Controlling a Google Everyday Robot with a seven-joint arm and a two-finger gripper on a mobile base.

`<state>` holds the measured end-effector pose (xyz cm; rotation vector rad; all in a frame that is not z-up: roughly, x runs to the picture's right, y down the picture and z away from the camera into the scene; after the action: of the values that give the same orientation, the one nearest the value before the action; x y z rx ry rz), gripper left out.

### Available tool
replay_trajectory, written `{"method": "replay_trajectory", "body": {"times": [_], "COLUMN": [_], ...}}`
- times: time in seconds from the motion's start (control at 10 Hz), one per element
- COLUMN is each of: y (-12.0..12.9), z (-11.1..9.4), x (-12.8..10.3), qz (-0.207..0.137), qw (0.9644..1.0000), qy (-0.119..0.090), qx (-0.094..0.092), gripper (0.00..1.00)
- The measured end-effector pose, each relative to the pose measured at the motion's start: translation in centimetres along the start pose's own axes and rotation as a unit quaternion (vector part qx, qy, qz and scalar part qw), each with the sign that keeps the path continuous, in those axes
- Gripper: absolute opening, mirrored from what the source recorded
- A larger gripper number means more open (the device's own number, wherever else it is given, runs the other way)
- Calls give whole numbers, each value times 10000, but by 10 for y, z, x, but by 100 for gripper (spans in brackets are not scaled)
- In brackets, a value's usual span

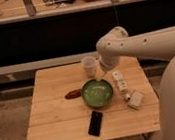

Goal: Place the white sponge in the ceramic cup

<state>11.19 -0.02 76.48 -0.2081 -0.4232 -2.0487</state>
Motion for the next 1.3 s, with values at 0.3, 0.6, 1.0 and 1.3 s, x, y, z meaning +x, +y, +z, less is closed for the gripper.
{"method": "replay_trajectory", "body": {"times": [0.3,0.6,1.0,1.3], "y": [0,8,19,18], "z": [0,-3,-13,-13], "x": [0,-3,-18,-17], "qz": [0,501,1963,1957], "qw": [10000,9986,9786,9787], "qy": [-3,-143,-595,-596], "qx": [1,-36,147,154], "gripper": [80,80,80,80]}}
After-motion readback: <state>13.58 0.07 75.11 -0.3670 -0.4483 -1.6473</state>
